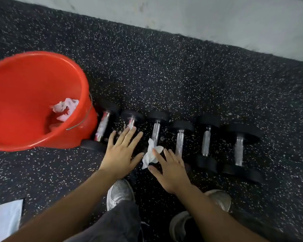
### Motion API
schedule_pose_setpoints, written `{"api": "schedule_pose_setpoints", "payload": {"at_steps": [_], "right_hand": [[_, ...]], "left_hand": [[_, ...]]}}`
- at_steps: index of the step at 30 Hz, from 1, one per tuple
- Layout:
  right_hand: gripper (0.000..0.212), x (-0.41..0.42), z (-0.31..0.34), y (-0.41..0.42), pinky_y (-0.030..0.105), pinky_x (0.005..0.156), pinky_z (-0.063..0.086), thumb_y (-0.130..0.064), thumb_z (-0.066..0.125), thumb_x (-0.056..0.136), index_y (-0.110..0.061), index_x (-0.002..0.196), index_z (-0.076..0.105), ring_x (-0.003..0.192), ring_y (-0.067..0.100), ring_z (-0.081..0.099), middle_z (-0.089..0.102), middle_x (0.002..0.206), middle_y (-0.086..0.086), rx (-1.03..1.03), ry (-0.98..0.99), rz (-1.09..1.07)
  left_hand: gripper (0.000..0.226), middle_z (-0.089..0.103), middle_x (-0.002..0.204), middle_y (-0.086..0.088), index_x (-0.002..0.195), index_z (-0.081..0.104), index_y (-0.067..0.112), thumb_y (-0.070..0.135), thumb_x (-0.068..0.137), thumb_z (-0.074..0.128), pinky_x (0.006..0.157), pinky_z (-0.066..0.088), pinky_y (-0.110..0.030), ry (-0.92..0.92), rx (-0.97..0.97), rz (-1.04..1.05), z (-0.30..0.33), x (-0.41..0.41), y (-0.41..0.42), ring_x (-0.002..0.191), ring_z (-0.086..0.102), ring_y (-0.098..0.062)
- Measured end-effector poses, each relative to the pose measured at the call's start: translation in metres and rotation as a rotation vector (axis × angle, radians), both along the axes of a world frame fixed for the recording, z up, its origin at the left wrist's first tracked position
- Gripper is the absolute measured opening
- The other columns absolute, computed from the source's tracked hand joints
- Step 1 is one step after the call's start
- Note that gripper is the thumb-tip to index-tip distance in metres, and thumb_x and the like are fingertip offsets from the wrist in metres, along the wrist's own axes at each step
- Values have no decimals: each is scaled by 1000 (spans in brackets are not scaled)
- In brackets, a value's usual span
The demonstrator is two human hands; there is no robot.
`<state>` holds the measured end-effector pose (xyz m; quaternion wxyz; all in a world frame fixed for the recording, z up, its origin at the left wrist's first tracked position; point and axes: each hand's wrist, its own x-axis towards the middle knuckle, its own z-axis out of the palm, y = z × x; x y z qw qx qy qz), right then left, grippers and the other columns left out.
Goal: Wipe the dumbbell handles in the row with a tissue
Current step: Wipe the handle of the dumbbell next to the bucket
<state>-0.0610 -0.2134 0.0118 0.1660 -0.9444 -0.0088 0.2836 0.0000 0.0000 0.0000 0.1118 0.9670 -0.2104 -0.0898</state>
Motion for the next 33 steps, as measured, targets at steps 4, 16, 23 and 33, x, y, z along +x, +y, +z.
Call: {"api": "schedule_pose_setpoints", "payload": {"at_steps": [4,16,23,33], "right_hand": [[70,7,-24,9,48,126,0,-71,22,97,-43,159,3,157,20,0,13,170,3,47,-43,9],[36,54,-19,48,20,101,48,-15,48,107,-25,140,58,119,-5,59,66,130,-12,600,-314,-319],[31,96,-19,76,13,89,51,-10,57,103,-19,132,59,108,-4,67,72,118,-11,719,-307,-331],[31,142,-57,122,19,99,50,-10,62,99,-18,128,70,115,-2,64,72,123,-9,656,-403,-179]], "left_hand": [[73,23,172,0,164,23,29,64,101,34,128,10,-58,-20,-14,22,-30,5,-3,160,16,-20],[68,36,167,5,159,38,24,44,98,62,126,21,-48,-177,-414,241,-47,22,5,156,29,-16],[62,43,162,5,154,45,27,39,98,67,125,23,-44,-209,-507,364,-42,33,32,152,35,-14],[65,41,163,4,155,45,23,39,95,65,122,27,-50,-193,-427,562,-75,14,80,152,35,-17]]}}
